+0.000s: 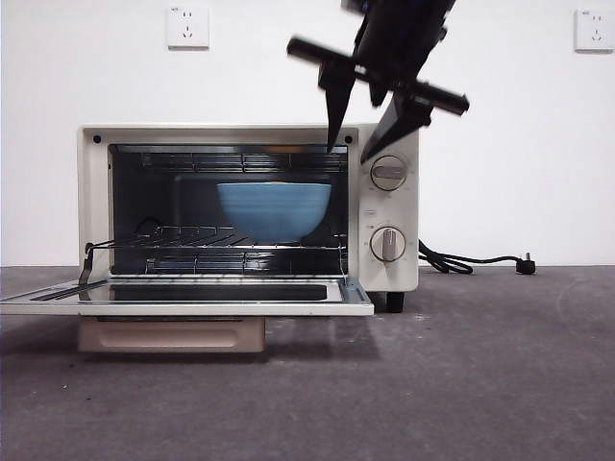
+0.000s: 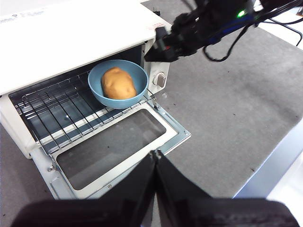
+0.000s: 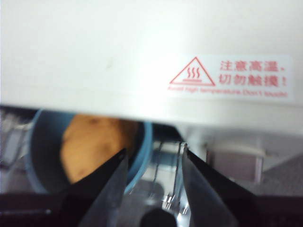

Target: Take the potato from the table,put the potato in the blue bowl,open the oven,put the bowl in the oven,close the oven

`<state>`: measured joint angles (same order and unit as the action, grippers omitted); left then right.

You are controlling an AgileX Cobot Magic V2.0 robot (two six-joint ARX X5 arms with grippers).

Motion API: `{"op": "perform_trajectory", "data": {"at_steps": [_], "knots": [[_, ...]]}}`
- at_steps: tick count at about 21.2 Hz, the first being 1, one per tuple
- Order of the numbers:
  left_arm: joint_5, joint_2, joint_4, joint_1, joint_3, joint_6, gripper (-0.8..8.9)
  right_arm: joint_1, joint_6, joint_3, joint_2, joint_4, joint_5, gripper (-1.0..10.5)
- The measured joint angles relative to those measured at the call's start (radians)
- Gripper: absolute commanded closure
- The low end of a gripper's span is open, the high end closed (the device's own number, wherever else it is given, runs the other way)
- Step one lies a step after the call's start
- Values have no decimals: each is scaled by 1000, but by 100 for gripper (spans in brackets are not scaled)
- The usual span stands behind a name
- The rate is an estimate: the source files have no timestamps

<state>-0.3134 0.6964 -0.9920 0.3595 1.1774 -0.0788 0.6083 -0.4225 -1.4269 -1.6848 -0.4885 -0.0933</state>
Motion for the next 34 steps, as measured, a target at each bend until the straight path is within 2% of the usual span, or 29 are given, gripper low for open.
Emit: {"op": "perform_trajectory", "data": {"at_steps": [5, 7, 13, 20, 25, 30, 34], "knots": [[0, 19, 0, 0, 0, -5, 822, 3, 41, 0, 82, -122, 149, 757], [0, 33, 3, -3, -5, -8, 822, 9, 74, 0, 124, -193, 172, 757], [-12, 90, 107, -63, -139, -2, 822, 20, 188, 0, 266, -390, 173, 756], [-122, 164, 345, -220, -341, 56, 822, 20, 270, 0, 460, -538, 172, 757], [-246, 318, 504, -398, -463, 66, 822, 21, 289, 0, 623, -594, 172, 757], [-259, 481, 630, -503, -486, 72, 822, 21, 292, 0, 712, -636, 172, 757], [-258, 615, 686, -528, -486, 68, 822, 21, 292, 0, 737, -656, 172, 757]]}}
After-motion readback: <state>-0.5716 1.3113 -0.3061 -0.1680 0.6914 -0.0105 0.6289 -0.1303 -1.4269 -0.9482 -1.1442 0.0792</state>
